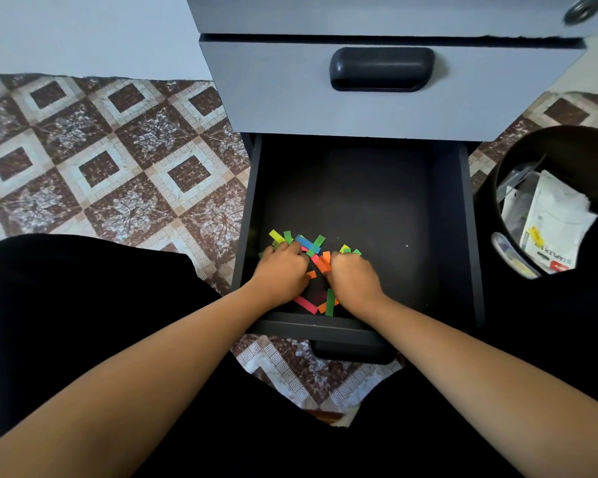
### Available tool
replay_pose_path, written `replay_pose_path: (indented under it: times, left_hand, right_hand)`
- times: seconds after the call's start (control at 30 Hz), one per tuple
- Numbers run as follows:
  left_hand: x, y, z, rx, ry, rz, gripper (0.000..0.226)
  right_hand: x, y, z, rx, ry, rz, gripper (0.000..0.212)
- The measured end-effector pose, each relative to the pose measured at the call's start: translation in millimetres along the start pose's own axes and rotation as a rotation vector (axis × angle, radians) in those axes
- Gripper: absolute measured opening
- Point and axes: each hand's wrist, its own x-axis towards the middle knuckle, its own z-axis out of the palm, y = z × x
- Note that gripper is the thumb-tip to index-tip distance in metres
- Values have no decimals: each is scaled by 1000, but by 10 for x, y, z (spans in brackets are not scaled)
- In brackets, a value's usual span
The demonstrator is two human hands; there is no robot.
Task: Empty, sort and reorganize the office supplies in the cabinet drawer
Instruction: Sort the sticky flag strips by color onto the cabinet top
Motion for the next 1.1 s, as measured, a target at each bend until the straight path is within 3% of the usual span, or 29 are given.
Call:
replay_pose_path:
  times: [0.17, 0.5, 0.63, 0.77, 0.9, 1.0, 1.1]
  left_hand:
    - [1, -7, 10, -20, -27, -5, 30]
    - [28, -3, -50, -165, -49, -107, 11]
    - [49, -61, -68, -558, -30, -262, 1]
    - [64, -73, -109, -767, -7, -350, 12]
    - [72, -85, -148, -1015, -23, -481, 20]
    - [57, -70, -196, -1233, -27, -598, 11]
    - [29, -33, -248, -1422, -25, -594, 7]
  right_hand:
    - [-11, -12, 0, -31, 26, 8, 21]
    - [-32, -30, -24, 7, -21, -22, 26]
    - [-32, -26, -37, 5, -9, -61, 23]
    - [-3, 16, -63, 109, -25, -59, 16]
    - [51, 84, -127, 368, -1, 78, 9]
    - [70, 93, -237, 577, 5, 127, 10]
    - [47, 68, -305, 782, -39, 134, 10]
